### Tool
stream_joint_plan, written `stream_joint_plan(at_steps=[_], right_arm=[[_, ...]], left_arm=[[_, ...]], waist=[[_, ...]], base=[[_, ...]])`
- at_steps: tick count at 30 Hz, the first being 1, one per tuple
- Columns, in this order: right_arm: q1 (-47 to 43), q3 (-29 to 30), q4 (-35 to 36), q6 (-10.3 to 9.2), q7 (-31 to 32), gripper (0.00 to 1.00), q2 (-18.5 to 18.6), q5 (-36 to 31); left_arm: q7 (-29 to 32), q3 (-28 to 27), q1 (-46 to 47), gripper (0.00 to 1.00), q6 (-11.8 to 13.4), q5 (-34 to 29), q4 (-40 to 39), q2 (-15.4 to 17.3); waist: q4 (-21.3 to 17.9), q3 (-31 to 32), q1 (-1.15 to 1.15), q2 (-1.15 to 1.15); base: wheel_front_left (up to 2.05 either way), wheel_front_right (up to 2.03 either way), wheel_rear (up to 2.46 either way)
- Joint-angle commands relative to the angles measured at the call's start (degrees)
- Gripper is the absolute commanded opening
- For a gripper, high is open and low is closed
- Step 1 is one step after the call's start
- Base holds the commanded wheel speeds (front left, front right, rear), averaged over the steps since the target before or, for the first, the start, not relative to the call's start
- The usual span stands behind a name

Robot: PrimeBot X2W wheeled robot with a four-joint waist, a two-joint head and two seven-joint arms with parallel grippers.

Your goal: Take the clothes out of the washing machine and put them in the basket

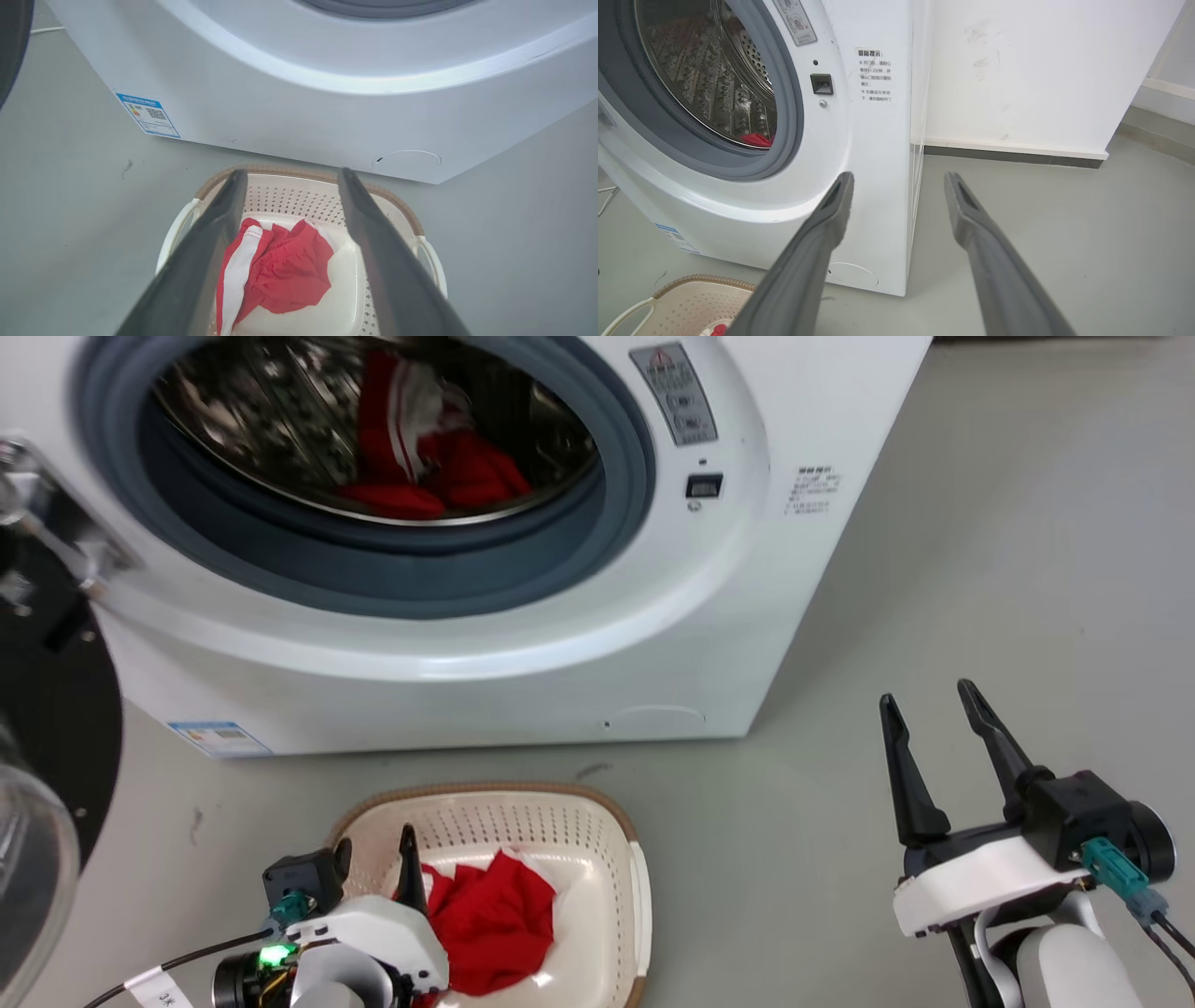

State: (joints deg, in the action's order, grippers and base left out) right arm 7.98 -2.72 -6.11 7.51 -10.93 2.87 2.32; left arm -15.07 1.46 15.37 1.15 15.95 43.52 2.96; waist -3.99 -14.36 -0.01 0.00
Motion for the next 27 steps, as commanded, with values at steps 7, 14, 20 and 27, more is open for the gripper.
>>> stream_joint_plan(at_steps=[7, 14, 20, 27], right_arm=[[-2.8, 0.7, 2.7, -0.04, 1.6, 1.0, 0.0, -0.5], [-3.5, 1.5, 4.1, -0.03, 2.2, 1.0, 0.0, 0.1], [-3.3, 1.3, 5.0, -0.03, 2.6, 1.0, 0.0, 0.3], [-1.6, -0.1, 5.9, -0.04, 2.3, 1.0, 0.0, 1.0]], left_arm=[[-0.1, 1.1, -3.5, 1.0, 2.3, -2.2, -12.9, -0.1], [-0.1, 1.7, -2.6, 1.0, 3.1, -5.0, -22.4, 0.0], [-0.1, 1.1, 1.7, 1.0, 2.6, -6.7, -23.7, -0.1], [-0.1, 0.4, 10.5, 1.0, 1.3, -9.2, -19.5, 1.9]], waist=[[1.1, 5.2, 0.01, 0.0], [1.5, 6.1, 0.01, 0.0], [1.4, 5.4, 0.01, 0.0], [-0.5, 1.8, 0.01, 0.0]], base=[[0.0, 0.0, 0.0], [0.0, 0.0, 0.0], [0.0, 0.0, 0.0], [0.0, 0.0, 0.0]])
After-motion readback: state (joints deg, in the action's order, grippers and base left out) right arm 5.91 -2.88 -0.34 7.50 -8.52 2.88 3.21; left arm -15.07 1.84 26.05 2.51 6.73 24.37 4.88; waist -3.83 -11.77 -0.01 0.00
